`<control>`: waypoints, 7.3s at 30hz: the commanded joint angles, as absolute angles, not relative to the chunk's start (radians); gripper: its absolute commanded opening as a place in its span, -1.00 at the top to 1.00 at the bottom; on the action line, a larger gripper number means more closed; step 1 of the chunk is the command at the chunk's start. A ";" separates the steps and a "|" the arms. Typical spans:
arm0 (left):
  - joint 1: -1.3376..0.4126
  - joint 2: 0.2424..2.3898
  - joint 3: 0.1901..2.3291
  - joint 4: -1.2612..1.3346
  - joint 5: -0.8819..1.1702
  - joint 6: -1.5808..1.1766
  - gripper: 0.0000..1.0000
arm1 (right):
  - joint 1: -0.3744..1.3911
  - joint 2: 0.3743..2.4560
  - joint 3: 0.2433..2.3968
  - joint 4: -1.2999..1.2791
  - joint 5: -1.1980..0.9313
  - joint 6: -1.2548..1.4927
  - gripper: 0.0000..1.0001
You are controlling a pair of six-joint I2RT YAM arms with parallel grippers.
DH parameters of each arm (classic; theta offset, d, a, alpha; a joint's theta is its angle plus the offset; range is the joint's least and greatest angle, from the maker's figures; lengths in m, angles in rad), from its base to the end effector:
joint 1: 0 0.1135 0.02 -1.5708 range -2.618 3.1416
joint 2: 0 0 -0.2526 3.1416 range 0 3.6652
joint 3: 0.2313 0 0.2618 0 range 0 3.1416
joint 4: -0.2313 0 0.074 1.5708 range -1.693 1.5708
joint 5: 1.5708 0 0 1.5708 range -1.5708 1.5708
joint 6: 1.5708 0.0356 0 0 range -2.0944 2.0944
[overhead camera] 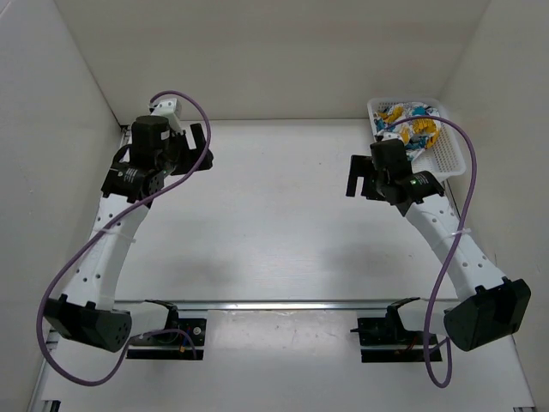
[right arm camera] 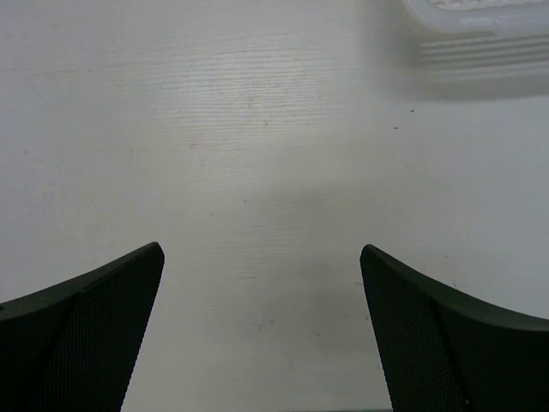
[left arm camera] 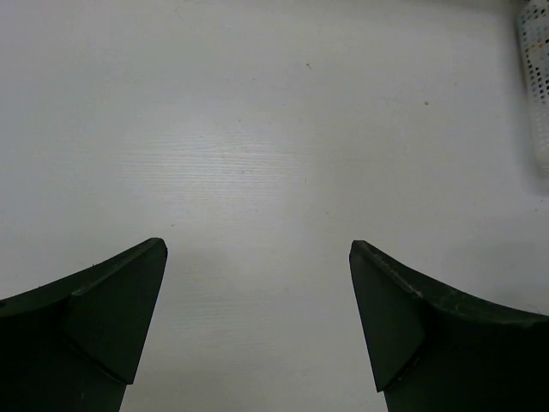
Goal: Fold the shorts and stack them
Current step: Grab the shorts from the pile, then move the shorts to the center of the board, then flatten the shorts out
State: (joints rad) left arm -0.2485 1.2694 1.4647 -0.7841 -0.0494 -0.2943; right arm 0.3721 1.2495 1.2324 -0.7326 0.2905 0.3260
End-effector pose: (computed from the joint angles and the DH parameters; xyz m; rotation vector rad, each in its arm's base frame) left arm 0.2665 -0.0658 0.4022 -0.0783 2.1689 -0.2594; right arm 0.2600 0.0905 0.3352 0.0925 2.2804 0.0260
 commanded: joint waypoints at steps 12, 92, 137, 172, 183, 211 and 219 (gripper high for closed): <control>-0.249 1.109 1.456 -0.764 -0.129 -0.291 -0.98 | 0.105 1.449 1.449 -0.749 0.453 0.515 -1.00; -0.265 1.549 1.216 -0.796 0.399 -0.411 -1.00 | 0.503 1.402 1.166 -0.618 -0.019 0.413 -1.00; -0.094 1.801 2.244 -0.943 0.382 -0.423 0.79 | 0.416 1.613 2.040 -0.746 0.322 0.209 1.00; -0.163 1.529 0.957 -0.643 0.253 -0.739 -1.00 | 0.325 1.049 0.738 -0.508 -0.113 0.706 -0.19; -0.233 1.824 1.170 -0.632 0.244 -0.727 -0.34 | 0.069 1.380 0.788 -0.299 -0.279 0.739 -0.58; -0.095 1.767 1.959 -1.170 -0.040 -0.404 0.73 | 0.244 1.473 1.244 -0.360 0.056 0.655 1.00; -0.077 1.513 1.375 -1.023 0.006 -0.448 -1.00 | 0.399 1.309 0.812 -0.342 0.172 0.776 0.33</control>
State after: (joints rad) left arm -0.0856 1.5223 1.5070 -1.0420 0.0055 -0.4305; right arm 0.3916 1.2781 0.9218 -0.2832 0.0952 0.7223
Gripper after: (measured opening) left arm 0.994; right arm 0.296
